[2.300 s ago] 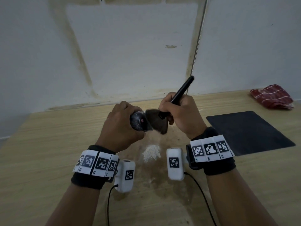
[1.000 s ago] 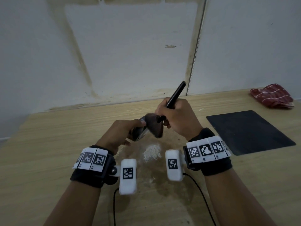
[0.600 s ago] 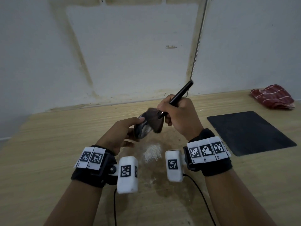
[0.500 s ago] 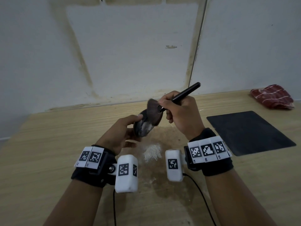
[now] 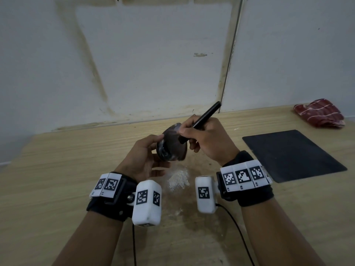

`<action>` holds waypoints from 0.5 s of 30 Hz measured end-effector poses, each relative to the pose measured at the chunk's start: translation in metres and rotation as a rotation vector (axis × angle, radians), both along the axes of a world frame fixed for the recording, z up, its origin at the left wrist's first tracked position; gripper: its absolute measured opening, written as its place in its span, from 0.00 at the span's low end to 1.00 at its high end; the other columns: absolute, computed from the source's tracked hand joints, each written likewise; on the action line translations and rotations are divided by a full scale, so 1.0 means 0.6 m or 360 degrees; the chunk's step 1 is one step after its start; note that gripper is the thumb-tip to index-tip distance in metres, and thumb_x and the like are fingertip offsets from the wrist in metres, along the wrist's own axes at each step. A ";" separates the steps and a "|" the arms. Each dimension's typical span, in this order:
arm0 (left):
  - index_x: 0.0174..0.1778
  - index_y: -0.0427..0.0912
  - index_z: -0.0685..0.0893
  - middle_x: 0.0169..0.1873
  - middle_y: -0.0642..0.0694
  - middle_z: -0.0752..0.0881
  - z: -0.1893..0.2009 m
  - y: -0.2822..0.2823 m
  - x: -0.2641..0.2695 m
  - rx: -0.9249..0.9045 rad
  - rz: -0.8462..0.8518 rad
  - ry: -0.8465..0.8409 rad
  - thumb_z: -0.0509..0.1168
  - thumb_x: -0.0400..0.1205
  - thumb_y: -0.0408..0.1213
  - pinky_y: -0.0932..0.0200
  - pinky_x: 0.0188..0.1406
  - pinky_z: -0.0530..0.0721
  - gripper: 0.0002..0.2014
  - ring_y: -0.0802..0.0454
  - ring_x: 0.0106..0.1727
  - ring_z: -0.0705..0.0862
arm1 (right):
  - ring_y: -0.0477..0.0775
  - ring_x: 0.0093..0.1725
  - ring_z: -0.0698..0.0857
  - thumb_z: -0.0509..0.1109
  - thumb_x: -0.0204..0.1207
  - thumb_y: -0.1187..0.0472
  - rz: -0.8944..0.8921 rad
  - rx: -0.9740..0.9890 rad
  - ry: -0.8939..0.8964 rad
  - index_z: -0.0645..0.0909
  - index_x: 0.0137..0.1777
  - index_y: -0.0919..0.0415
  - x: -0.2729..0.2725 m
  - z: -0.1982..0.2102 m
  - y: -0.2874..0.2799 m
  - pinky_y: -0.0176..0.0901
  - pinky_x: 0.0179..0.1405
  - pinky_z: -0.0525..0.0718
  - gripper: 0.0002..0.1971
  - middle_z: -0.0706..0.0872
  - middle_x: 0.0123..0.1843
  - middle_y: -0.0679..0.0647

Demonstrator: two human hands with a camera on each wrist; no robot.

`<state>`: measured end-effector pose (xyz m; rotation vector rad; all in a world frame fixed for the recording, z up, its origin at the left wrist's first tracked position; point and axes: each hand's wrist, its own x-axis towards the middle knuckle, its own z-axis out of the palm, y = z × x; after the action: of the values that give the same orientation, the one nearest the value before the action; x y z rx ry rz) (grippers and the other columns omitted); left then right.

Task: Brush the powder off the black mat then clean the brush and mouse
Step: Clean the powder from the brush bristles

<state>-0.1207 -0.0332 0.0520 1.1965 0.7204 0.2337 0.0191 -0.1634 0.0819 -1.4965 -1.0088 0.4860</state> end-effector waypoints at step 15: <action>0.58 0.38 0.84 0.43 0.33 0.89 0.004 0.000 -0.002 -0.0065 0.0045 -0.0075 0.64 0.79 0.50 0.54 0.34 0.76 0.20 0.42 0.35 0.83 | 0.41 0.23 0.76 0.72 0.76 0.67 -0.0171 -0.0170 -0.0006 0.83 0.31 0.61 0.008 -0.007 0.009 0.41 0.31 0.73 0.11 0.81 0.25 0.47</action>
<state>-0.1220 -0.0330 0.0541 1.1389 0.6984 0.2688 0.0241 -0.1583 0.0774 -1.6381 -0.9119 0.4665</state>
